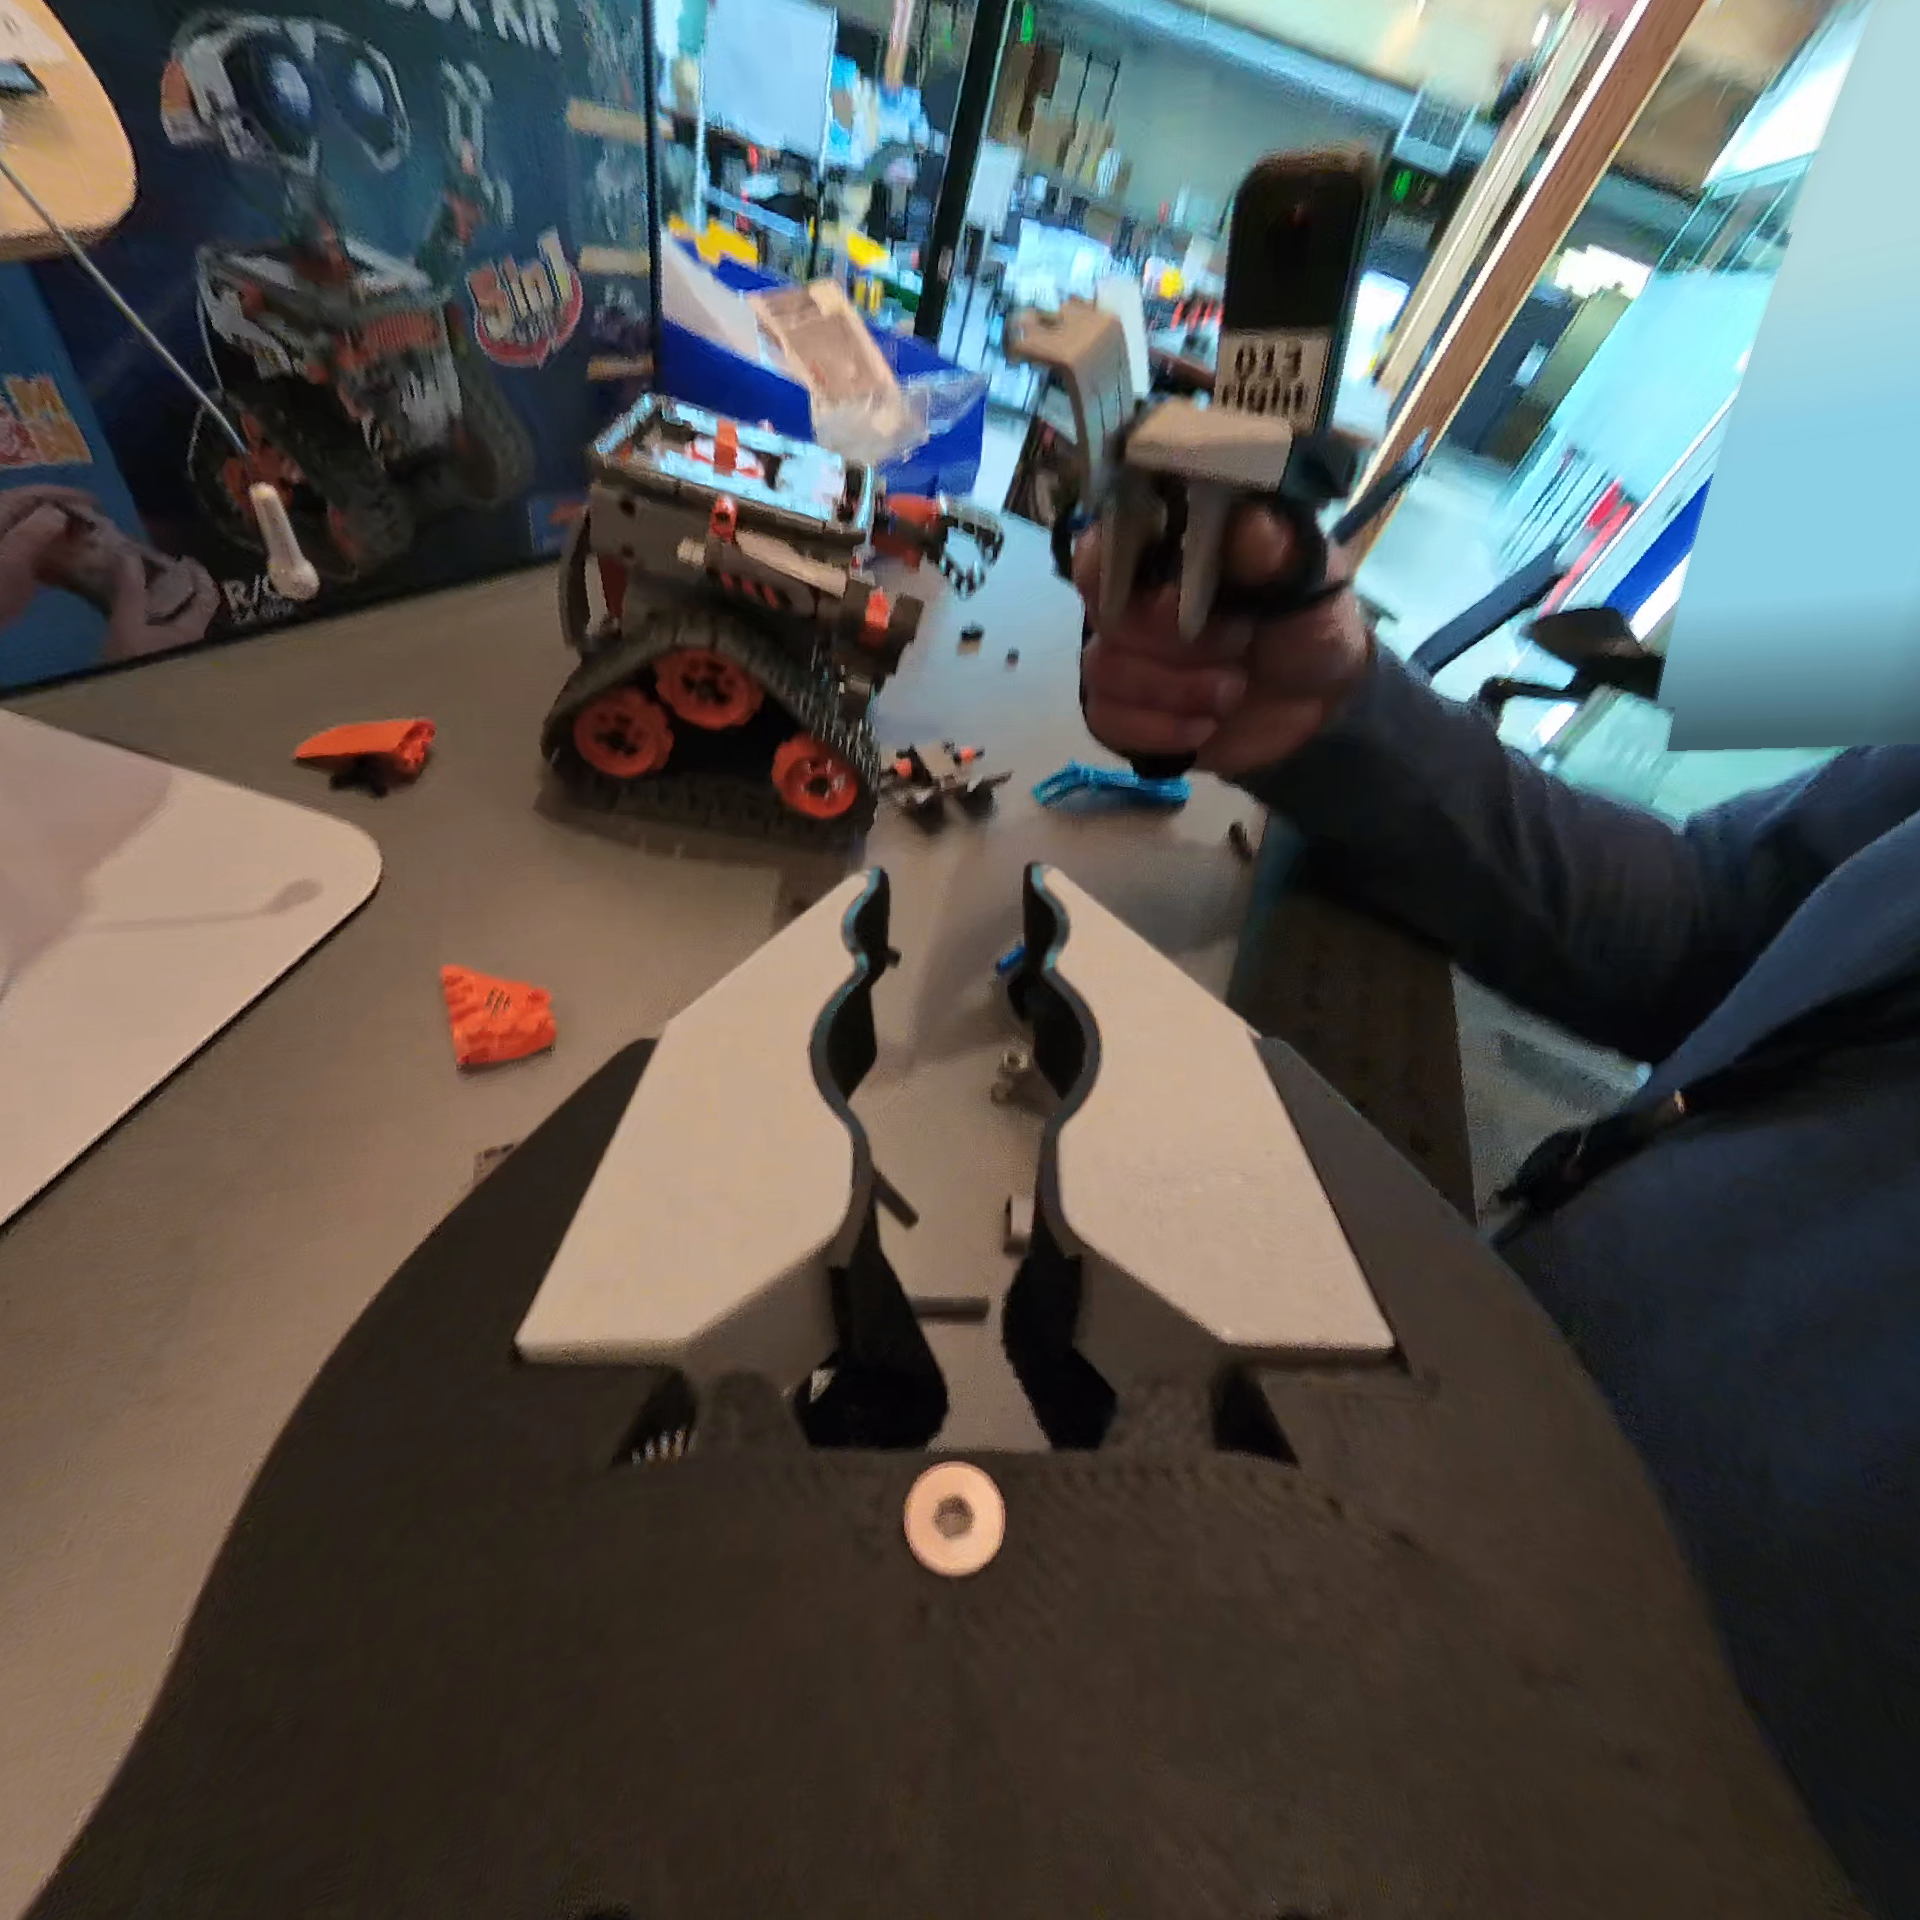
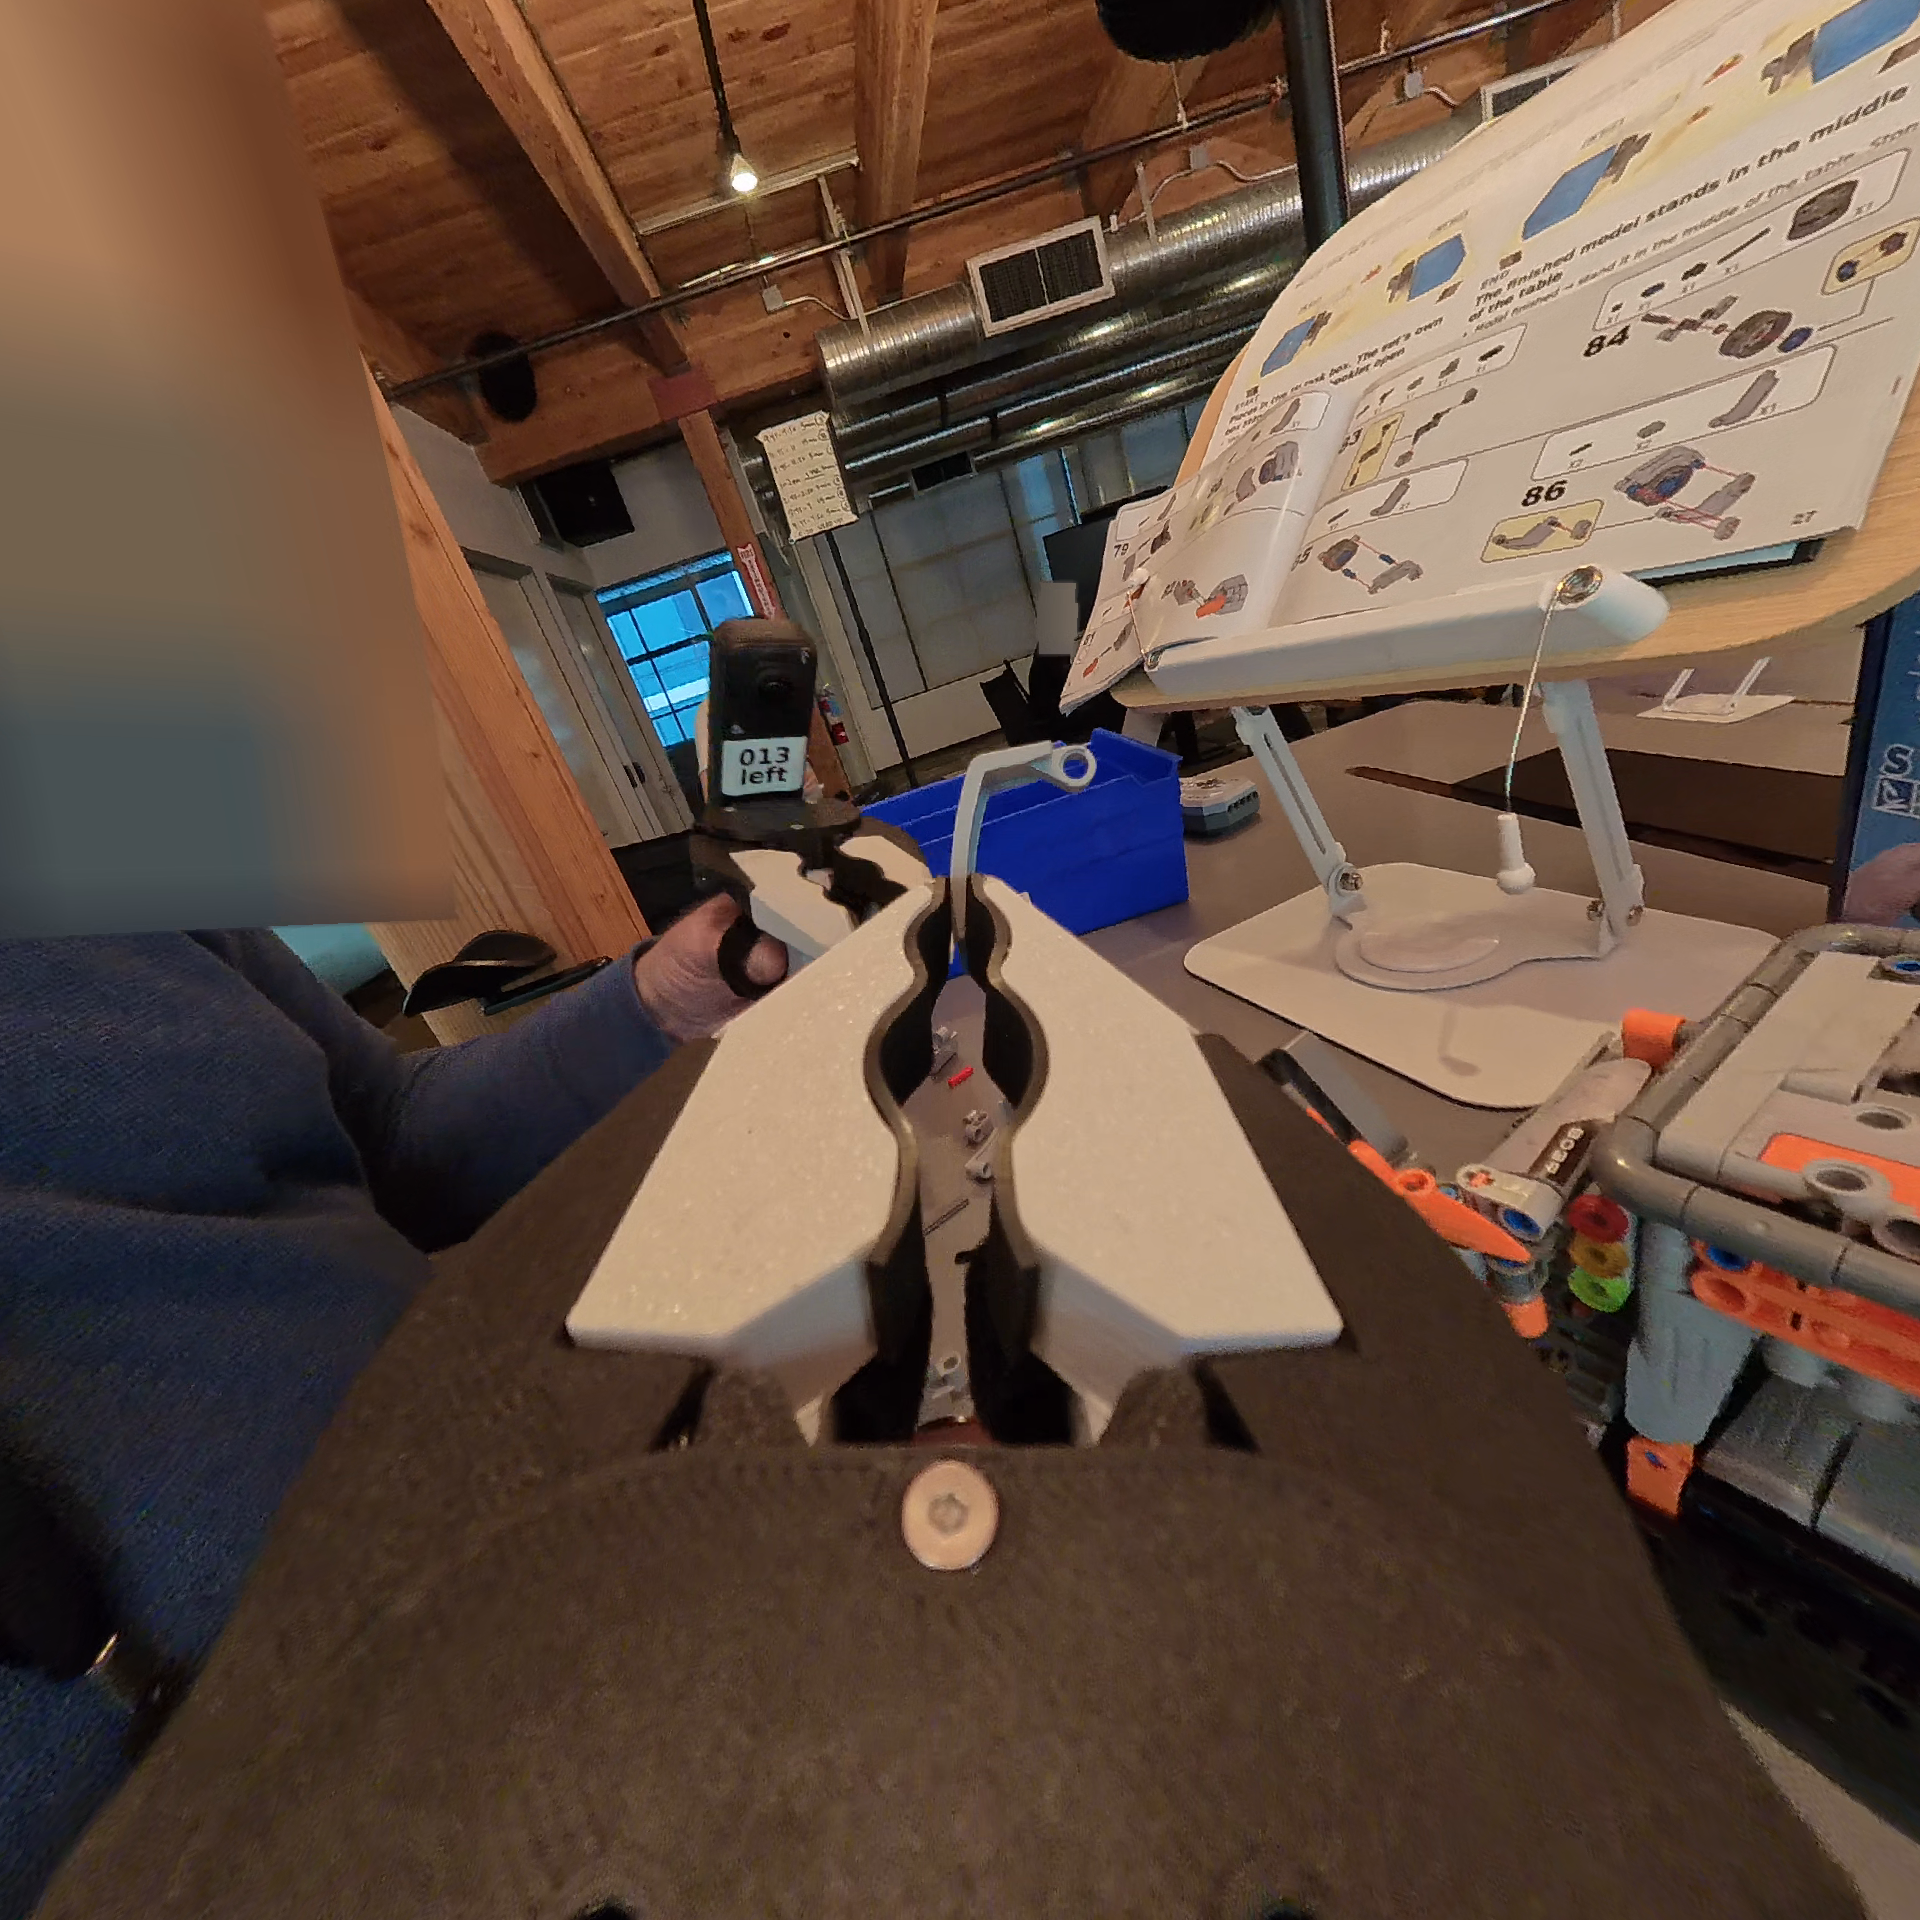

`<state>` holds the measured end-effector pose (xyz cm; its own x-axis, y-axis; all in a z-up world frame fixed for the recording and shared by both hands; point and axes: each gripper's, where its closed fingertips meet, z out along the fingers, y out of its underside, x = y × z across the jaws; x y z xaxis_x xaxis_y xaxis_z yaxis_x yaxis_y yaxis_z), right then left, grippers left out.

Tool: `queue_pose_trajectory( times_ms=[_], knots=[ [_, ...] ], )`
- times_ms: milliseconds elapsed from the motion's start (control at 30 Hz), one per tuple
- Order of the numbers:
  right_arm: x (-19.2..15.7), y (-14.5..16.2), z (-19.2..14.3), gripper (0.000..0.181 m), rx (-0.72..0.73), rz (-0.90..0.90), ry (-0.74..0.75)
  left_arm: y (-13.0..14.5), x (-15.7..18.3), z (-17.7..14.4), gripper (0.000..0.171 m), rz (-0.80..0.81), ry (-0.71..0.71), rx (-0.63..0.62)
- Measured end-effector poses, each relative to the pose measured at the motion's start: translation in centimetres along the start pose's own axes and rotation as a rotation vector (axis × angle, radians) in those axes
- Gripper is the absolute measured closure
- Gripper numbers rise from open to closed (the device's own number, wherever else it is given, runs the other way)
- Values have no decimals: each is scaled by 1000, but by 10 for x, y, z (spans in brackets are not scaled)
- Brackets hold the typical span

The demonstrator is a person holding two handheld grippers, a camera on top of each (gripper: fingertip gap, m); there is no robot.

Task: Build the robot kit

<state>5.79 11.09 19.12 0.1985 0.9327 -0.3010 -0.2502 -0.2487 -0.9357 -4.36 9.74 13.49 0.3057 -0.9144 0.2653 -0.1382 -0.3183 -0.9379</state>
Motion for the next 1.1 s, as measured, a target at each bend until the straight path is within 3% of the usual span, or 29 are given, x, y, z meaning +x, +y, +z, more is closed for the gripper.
queue_pose_trajectory(
  times_ms=[267,433,667,933,1100],
  knots=[
    [-1,3,0,181,-8,6,-4,53,-2,-34,146,130,-128,-341],
    [-1,7,2,181,-30,2,-4,93,18,-34,147,150,-54,-527],
    [-2,10,3,181,-37,4,-8,132,45,-5,147,206,104,-707],
    [-2,10,3,181,-41,0,-9,142,50,3,169,196,170,-788],
    [-2,9,3,181,-37,3,-11,136,34,8,168,79,62,-743]
  ],
)
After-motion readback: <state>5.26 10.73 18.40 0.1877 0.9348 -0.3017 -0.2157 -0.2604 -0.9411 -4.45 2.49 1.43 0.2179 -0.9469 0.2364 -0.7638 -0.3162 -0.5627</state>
